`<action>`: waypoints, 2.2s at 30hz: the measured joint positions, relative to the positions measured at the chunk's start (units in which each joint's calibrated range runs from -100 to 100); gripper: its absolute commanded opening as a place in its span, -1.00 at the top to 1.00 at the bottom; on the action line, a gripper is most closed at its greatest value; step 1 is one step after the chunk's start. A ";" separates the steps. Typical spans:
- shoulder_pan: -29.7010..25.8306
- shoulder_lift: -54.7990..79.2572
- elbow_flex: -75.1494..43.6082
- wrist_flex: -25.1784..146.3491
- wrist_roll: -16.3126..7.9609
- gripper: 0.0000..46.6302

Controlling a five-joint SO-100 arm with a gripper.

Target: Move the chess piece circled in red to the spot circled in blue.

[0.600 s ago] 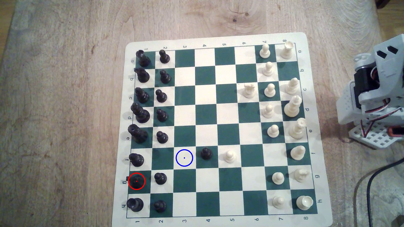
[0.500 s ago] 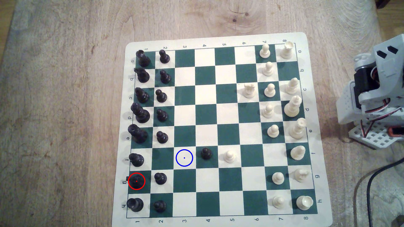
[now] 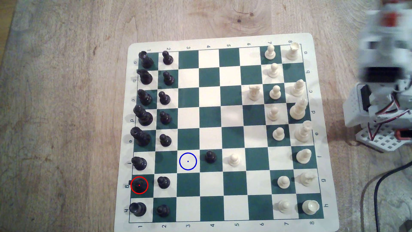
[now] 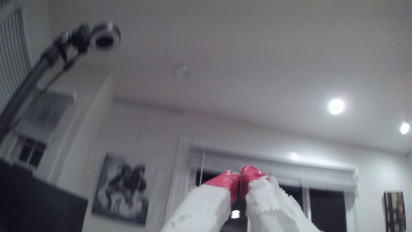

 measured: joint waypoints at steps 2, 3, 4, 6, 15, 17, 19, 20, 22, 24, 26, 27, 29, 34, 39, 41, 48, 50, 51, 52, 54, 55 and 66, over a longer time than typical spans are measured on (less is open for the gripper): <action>0.88 0.00 -1.17 8.21 -0.05 0.99; 1.62 -0.08 -3.43 14.90 -0.10 0.99; 1.99 -0.34 -5.33 21.27 -0.10 0.99; 2.06 -0.17 -8.50 30.04 -0.10 0.99; 0.44 16.00 -24.94 57.21 -1.17 0.99; -2.06 24.21 -31.09 58.09 -4.30 0.99; -3.24 29.49 -33.89 58.49 -5.76 0.99; -3.54 31.92 -35.88 59.20 -6.54 0.99; -6.42 39.63 -43.56 60.96 -8.06 0.94; -8.11 43.99 -47.36 62.39 -8.35 0.94; -10.25 49.18 -51.78 66.14 -8.89 0.96; -11.06 50.36 -52.51 66.77 -8.69 0.96; -12.61 53.04 -53.95 68.61 -8.94 0.97; -14.45 62.67 -60.01 73.07 -10.50 0.91; -14.97 73.90 -69.23 75.70 -10.99 0.86; -14.09 80.27 -76.28 78.49 -11.33 0.84; -15.27 94.76 -94.08 85.74 -14.65 0.70; -16.00 97.03 -95.80 85.82 -15.34 0.68; -16.15 98.62 -97.70 85.82 -15.78 0.68; -16.37 100.29 -99.59 85.82 -16.17 0.68; -16.67 104.57 -104.74 86.22 -16.95 0.68; -16.74 105.82 -106.19 86.37 -17.19 0.67; -17.18 120.23 -117.13 82.47 -17.58 0.59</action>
